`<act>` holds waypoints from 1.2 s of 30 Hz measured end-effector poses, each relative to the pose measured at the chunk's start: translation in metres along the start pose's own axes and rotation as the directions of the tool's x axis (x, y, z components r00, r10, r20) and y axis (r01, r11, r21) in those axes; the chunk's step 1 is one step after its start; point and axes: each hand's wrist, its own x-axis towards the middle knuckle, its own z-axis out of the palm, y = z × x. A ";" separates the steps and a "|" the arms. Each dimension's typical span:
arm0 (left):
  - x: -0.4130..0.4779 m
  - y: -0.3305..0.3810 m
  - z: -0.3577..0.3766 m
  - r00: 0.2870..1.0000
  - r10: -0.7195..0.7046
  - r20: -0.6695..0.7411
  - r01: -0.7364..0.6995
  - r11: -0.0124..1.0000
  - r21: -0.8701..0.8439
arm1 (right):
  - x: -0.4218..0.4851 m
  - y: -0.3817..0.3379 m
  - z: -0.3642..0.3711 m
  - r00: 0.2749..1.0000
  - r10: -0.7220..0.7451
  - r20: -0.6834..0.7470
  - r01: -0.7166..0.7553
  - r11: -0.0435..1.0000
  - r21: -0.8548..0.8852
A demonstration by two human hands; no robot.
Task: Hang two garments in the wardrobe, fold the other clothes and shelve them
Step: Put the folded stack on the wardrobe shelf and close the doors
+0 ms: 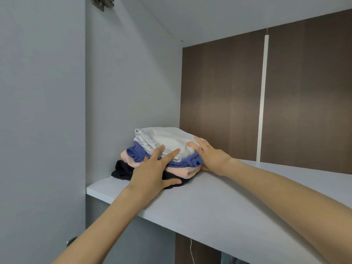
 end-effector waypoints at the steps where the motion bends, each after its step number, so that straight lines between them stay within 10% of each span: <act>1: 0.001 0.000 0.000 1.000 -0.006 -0.001 0.006 1.000 0.000 | 0.000 0.001 0.000 1.000 -0.005 0.000 0.005 1.000 0.006; 11: -0.014 0.004 -0.009 0.998 -0.035 0.043 0.033 0.998 0.047 | -0.030 0.008 -0.028 0.999 -0.001 0.043 -0.004 0.993 0.115; 19: -0.057 -0.006 -0.063 0.999 0.029 -0.019 -0.032 0.983 -0.179 | -0.104 -0.052 -0.082 0.961 0.231 -0.152 -0.145 0.889 0.434; 36: -0.177 0.010 -0.180 0.990 0.042 -0.134 -0.120 0.754 -0.646 | -0.275 -0.192 -0.198 0.889 0.391 -0.239 -0.237 0.838 0.491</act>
